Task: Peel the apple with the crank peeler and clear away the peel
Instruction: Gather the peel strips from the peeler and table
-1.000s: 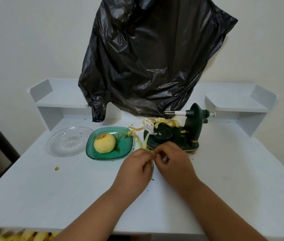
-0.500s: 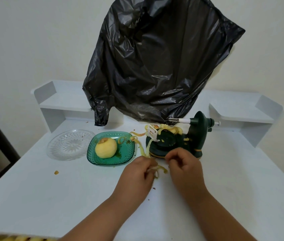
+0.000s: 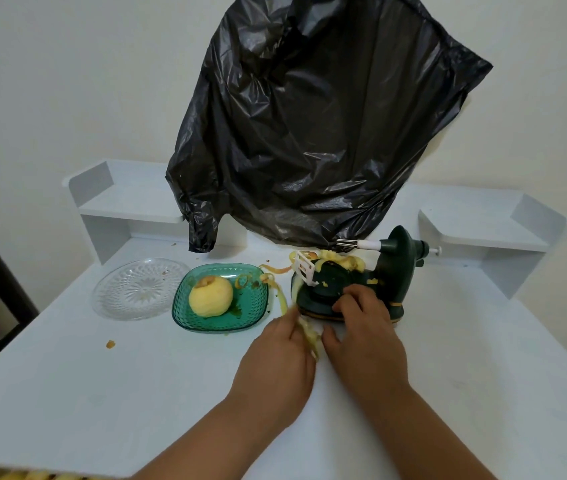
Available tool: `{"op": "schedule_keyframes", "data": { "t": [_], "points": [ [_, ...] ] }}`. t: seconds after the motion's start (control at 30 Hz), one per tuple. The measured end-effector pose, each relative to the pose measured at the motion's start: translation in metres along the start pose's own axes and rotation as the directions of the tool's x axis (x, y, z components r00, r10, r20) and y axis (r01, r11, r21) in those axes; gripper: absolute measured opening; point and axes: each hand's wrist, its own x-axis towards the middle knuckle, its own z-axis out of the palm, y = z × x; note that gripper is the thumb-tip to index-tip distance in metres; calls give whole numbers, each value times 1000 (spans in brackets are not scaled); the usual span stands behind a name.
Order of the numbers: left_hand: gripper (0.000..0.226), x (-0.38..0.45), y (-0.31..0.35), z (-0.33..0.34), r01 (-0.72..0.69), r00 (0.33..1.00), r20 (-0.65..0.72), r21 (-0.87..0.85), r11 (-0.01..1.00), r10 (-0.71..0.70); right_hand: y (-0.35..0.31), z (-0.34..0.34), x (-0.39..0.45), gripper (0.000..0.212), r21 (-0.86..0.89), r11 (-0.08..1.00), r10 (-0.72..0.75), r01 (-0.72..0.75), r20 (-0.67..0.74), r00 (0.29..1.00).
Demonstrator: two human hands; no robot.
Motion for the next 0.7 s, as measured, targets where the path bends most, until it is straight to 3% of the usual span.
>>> {"op": "schedule_keyframes", "data": {
  "t": [0.1, 0.33, 0.43, 0.5, 0.6, 0.7],
  "points": [
    [43, -6, -6, -4, -45, 999, -19, 63, 997, 46, -1, -2, 1, 12, 0, 1000, 4, -4, -25, 1000],
    [8, -3, -3, -21, -67, 993, -80, 177, 982, 83, 5, 2, 1, 17, -12, 999, 34, -34, -42, 999],
    [28, 13, -7, -37, -4, 990, -135, 160, 987, 26, 9, 4, 1, 42, -12, 996, 86, -86, 0, 996],
    [35, 33, -11, -51, 25, 980, -200, 84, 996, -8, 12, 4, 1, 49, -26, 996, 88, -87, 19, 996],
    [35, 72, -21, -73, 29, 964, -255, -170, 985, -72, 13, 4, 1, 50, -6, 996, 94, -94, 32, 995],
    [28, 115, -30, -83, 122, 971, -119, -504, 855, -209, 11, 3, 1, 47, 25, 994, 109, -109, 20, 994]
  ]
}}
